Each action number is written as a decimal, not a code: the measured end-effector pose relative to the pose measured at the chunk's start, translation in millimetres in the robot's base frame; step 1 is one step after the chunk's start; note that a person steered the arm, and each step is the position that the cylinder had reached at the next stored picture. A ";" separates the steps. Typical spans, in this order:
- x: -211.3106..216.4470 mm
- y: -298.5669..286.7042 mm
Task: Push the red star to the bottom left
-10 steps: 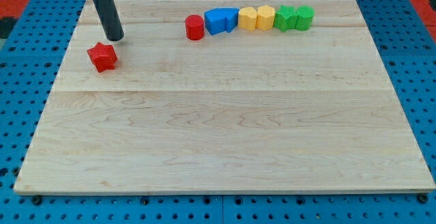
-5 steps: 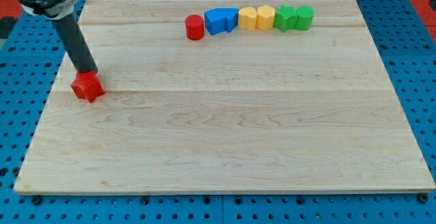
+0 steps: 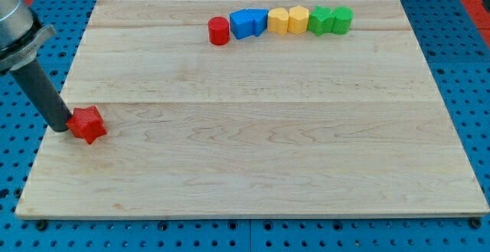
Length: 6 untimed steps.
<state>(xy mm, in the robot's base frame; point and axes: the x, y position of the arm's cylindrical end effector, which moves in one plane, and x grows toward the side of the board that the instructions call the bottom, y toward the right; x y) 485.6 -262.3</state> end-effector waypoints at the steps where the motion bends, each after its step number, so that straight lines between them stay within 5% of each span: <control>1: -36.5 10.5; 4: -36.9 44.2; 6: 8.2 44.3</control>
